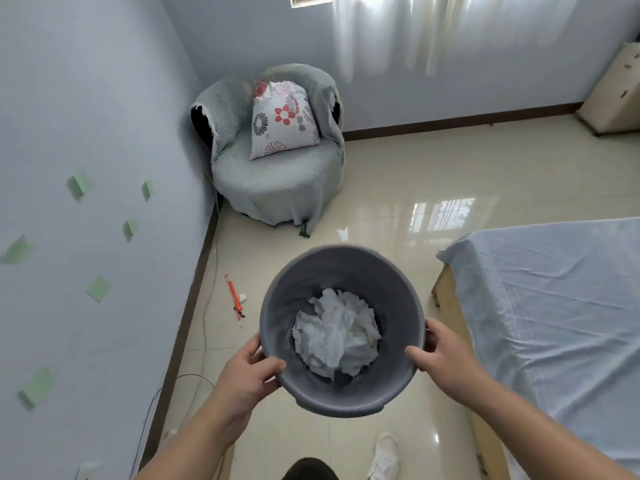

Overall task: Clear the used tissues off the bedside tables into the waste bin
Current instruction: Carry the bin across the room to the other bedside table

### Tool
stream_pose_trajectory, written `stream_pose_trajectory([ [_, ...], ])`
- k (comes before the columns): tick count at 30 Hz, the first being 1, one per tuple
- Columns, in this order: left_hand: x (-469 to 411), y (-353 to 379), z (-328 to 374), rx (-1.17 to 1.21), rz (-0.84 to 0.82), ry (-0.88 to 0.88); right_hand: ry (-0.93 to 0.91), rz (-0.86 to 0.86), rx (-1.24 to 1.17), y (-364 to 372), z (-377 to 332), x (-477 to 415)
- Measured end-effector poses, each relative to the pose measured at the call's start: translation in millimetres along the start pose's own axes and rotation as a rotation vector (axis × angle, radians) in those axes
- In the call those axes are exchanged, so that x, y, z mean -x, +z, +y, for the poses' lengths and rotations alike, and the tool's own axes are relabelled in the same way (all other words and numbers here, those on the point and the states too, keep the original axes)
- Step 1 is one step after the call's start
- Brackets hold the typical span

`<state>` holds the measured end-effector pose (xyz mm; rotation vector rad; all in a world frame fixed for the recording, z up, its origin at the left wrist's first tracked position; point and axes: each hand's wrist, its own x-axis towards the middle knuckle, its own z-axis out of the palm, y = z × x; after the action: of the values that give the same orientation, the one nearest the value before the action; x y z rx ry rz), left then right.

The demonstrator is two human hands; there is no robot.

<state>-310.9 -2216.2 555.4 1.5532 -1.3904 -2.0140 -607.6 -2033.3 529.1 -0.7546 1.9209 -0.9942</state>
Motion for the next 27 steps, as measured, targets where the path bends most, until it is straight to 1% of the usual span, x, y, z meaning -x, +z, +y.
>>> stream_pose_trajectory([
  [5,-70,3,44,0.122,0.05,0.009,-0.061,0.028,0.059,-21,-57,-100],
  [7,-105,5,57,0.147,0.043,0.003,-0.039,0.052,0.05,-19,-66,-132],
  [9,-146,5,72,0.153,0.02,-0.012,0.021,0.079,0.025,-16,-68,-163],
  [13,-230,12,118,0.117,-0.07,-0.058,0.163,0.137,-0.048,-26,-79,-221],
  [15,-270,22,154,0.076,-0.131,-0.066,0.192,0.179,-0.075,-44,-94,-252],
  [22,-389,74,301,-0.023,-0.276,0.029,0.129,0.361,-0.139,-119,-159,-344],
  [24,-416,97,330,-0.044,-0.308,0.054,0.124,0.405,-0.142,-143,-163,-368],
  [27,-459,134,355,-0.094,-0.313,0.05,0.16,0.438,-0.179,-172,-156,-408],
])
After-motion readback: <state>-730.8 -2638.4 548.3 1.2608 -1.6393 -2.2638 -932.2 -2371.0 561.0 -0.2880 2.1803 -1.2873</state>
